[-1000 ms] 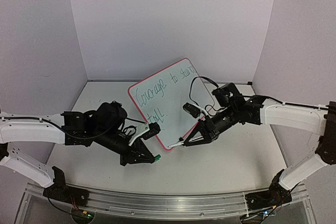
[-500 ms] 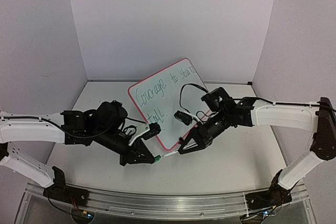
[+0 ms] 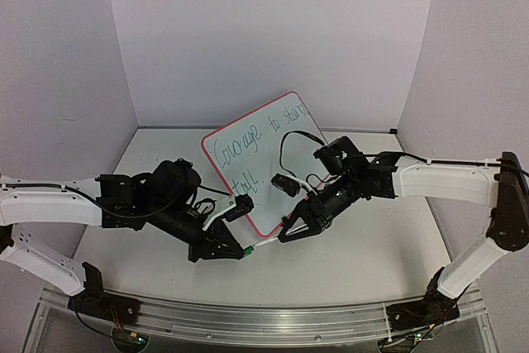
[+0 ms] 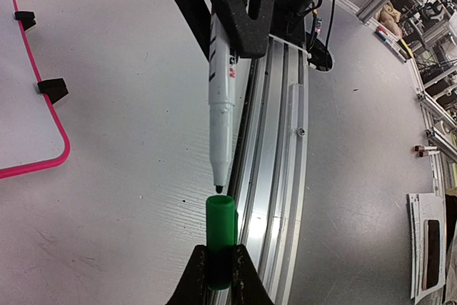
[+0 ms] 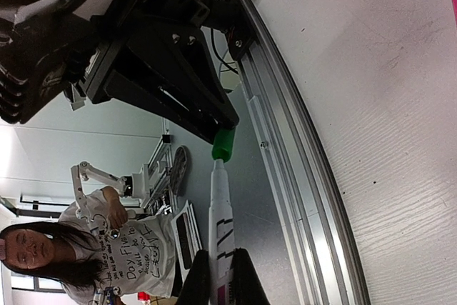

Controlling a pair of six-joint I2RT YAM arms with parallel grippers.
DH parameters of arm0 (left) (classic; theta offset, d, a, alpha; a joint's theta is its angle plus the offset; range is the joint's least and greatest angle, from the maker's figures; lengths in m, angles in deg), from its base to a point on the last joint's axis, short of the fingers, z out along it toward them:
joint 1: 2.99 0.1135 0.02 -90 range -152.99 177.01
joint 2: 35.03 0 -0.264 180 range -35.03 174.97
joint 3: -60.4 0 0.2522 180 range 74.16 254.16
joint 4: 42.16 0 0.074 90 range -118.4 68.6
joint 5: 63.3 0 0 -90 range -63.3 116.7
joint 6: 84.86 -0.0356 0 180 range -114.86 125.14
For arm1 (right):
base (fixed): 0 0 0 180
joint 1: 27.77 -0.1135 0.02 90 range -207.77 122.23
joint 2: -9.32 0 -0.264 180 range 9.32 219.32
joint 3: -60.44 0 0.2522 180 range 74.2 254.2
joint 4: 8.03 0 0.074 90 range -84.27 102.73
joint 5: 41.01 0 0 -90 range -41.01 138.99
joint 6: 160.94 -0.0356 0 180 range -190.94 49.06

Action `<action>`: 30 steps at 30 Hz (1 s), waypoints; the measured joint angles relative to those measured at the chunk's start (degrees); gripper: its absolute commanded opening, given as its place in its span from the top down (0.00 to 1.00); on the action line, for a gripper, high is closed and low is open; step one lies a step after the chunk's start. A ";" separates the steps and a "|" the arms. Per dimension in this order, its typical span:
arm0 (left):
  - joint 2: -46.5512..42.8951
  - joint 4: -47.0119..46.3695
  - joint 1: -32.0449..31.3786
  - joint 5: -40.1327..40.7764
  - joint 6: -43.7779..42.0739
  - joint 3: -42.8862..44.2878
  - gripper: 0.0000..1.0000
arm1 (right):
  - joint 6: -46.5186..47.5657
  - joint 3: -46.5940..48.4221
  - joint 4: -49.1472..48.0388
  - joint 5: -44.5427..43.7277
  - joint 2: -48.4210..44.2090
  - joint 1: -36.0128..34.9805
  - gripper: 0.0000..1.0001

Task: Write a sentence on the whiteboard
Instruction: Insert the pen cap into the whiteboard marker.

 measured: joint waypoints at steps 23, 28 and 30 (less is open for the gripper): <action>0.06 0.01 -0.44 -0.05 0.00 0.13 1.00 | 0.45 0.52 0.29 0.25 1.25 -0.64 1.00; 0.39 0.00 -0.44 -0.11 0.00 0.24 1.00 | 0.49 1.21 0.38 0.59 1.97 -1.01 1.00; 0.48 -0.01 -0.48 -0.13 0.00 0.24 1.00 | 0.49 1.23 0.48 0.68 2.09 -1.15 1.00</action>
